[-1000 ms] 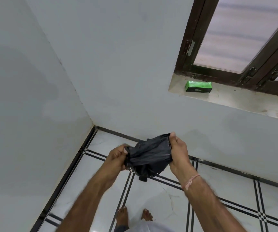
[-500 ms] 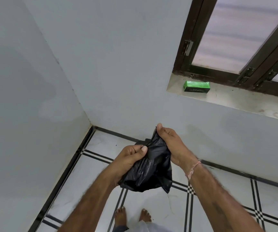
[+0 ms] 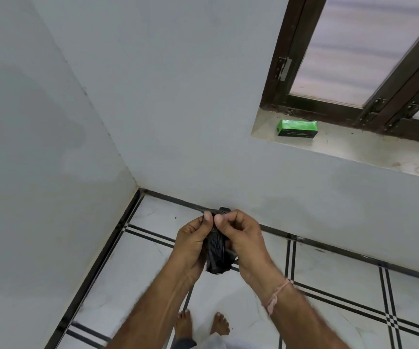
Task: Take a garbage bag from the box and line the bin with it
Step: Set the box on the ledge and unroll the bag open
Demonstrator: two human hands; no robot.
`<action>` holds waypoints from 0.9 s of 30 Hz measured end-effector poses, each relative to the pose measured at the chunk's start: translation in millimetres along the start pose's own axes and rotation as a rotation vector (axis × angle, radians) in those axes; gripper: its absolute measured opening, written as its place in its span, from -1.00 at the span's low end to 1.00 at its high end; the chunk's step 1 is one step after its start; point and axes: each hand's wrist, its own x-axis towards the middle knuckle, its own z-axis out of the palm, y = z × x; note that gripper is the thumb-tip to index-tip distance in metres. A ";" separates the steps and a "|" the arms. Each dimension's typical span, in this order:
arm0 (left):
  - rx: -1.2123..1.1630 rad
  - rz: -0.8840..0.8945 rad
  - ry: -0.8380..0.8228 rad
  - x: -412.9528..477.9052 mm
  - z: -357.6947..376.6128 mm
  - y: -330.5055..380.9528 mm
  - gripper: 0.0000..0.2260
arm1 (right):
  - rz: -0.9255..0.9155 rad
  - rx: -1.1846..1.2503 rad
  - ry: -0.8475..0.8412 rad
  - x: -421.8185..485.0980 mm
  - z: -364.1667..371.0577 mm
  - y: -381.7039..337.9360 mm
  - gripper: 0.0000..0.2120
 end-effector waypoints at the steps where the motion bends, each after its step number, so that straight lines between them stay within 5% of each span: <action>1: -0.005 -0.003 -0.006 0.3 -1.3 -1.3 -0.69 | 0.020 0.020 0.025 1.2 -0.7 0.7 -0.84; 10: -0.077 -0.043 0.059 5.6 -20.3 -0.4 -0.39 | 0.364 0.291 0.099 18.4 -17.4 -4.8 -0.73; 18: -0.254 -0.326 0.160 11.6 -39.4 11.8 -0.47 | 0.525 0.474 0.146 38.3 -38.5 -9.6 -0.62; 22: -0.201 -0.355 0.197 18.1 -54.6 19.5 -0.48 | 0.374 0.442 -0.010 39.8 -54.8 -1.7 -0.72; 27: -0.181 -0.251 0.202 25.8 -69.5 30.5 -0.52 | 0.185 -0.126 -0.426 36.3 -78.1 -0.5 -0.66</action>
